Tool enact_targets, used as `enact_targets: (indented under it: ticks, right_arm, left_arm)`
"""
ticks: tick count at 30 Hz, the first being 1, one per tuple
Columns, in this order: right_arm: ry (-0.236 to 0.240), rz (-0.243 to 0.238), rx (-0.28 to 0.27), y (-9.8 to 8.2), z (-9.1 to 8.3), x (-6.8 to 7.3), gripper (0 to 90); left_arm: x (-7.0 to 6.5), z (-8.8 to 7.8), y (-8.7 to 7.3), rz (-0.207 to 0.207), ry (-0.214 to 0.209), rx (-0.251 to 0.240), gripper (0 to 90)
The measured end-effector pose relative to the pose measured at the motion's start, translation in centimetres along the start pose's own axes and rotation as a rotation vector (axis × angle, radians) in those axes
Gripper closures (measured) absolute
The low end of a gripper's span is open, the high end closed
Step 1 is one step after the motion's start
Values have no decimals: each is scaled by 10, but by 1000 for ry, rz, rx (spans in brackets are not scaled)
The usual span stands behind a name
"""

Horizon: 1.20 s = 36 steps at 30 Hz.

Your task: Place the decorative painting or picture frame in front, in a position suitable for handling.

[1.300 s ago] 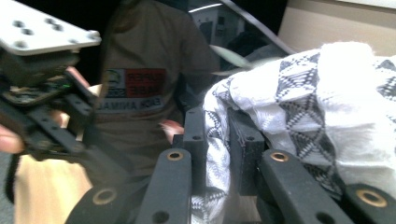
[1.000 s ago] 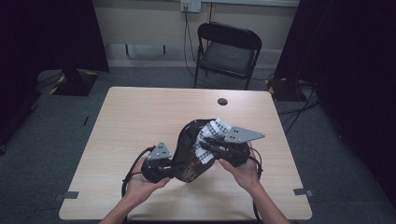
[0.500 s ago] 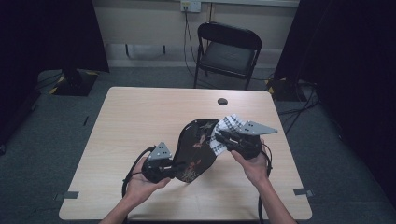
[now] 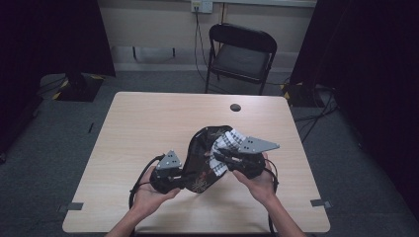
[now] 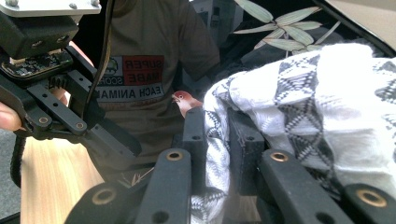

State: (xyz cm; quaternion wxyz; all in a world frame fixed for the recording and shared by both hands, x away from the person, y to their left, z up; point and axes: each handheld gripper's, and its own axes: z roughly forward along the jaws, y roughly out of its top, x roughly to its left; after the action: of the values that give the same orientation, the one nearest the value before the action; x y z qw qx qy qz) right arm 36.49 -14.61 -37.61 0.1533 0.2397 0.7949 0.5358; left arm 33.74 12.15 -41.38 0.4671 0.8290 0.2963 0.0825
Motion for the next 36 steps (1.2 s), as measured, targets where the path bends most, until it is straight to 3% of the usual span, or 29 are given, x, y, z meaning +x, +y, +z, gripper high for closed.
enact_targets:
  ticks: [3,10,13,18,23,26,29,31,33,35,36]
  right_arm:
    - [5,5,-3,-1,-1,-4,792]
    - [-90,71,-6,-11,-10,-32,792]
    - [-99,85,-1,-14,-10,-35,792]
    - [-70,61,-3,-8,-8,-24,792]
    - [0,-4,-11,4,-1,2,792]
    - [12,-22,-10,6,1,7,792]
    - [17,-14,-10,4,0,3,793]
    - [-27,0,-8,0,-3,-8,793]
    - [-39,6,-10,-1,-4,-12,793]
    - [-86,49,-4,-9,-9,-29,793]
    - [-86,49,-4,-9,-9,-29,793]
  left_arm:
    - [-1,1,1,1,1,-1,777]
    - [-1,1,1,-1,0,-2,776]
    - [-1,1,1,0,0,0,777]
    - [0,1,1,-1,-1,0,777]
    - [-1,1,0,-2,0,-3,777]
    - [0,1,0,-3,-2,-1,778]
    - [0,1,1,-5,-1,-5,779]
    - [0,1,1,-6,-1,-7,778]
    - [0,1,1,-6,-1,-7,778]
    - [0,1,1,-3,0,-6,776]
    - [0,1,1,-3,0,-6,777]
